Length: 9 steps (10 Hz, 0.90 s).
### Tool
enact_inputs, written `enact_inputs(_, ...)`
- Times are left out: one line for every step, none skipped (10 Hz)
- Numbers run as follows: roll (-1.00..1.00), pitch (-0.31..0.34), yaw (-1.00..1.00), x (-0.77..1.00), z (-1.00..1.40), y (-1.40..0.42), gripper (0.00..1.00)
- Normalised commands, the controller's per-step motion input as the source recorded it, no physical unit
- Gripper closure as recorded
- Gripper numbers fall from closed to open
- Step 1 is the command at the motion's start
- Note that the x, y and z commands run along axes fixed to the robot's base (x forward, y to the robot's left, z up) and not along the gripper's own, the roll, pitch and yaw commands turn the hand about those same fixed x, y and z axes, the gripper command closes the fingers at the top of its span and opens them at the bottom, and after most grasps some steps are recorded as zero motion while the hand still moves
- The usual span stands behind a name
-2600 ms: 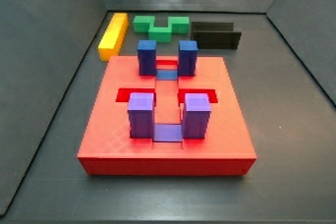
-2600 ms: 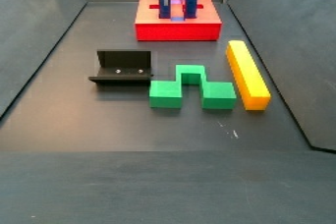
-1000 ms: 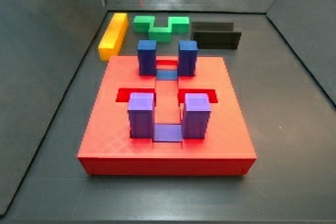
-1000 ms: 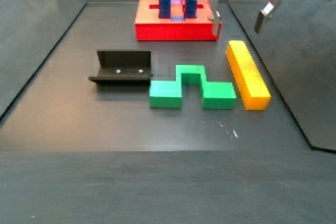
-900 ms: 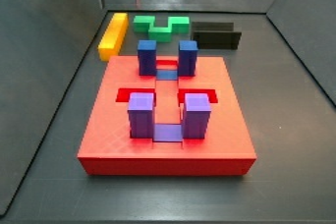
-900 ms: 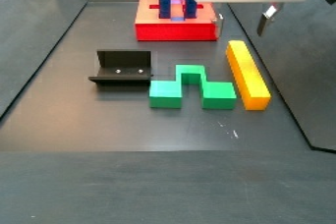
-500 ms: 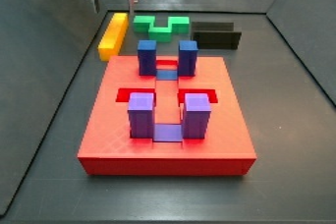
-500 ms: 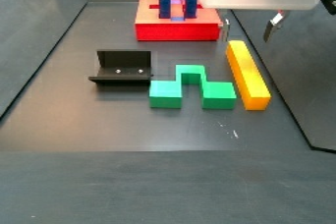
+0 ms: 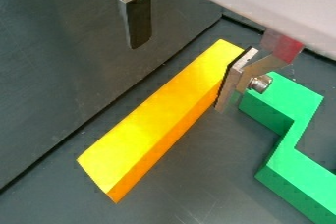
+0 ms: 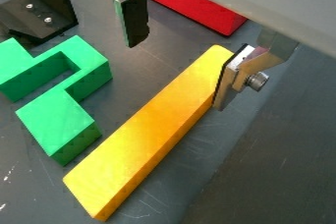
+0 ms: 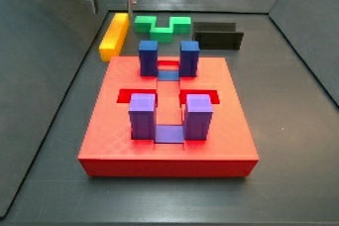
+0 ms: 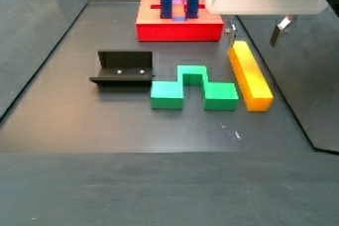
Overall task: Pick up the yellow object. Move up. Move to above the board. Insert the yellow object.
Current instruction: Pick up the yellow object.
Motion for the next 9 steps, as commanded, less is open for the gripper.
enact_inputs(0.0,0.0,-0.04,0.01,-0.1,0.06,0.0)
enact_inputs(0.0,-0.01,0.0,0.0,-0.29,0.07,0.0)
enact_inputs(-0.03,-0.047,0.0,0.0,-0.41,0.09,0.0)
enact_inputs(-0.01,-0.033,0.0,0.0,-0.36,0.09,0.0)
enact_inputs(-0.01,-0.019,0.0,0.0,-0.32,0.09,0.0)
enact_inputs(-0.04,-0.019,0.0,0.01,-0.29,0.1,0.0)
enact_inputs(-0.05,-0.007,0.0,0.04,-0.24,0.13,0.0)
enact_inputs(-0.02,0.0,0.0,0.0,-0.17,0.11,0.0)
enact_inputs(-0.01,0.0,0.0,0.0,-0.16,0.08,0.0)
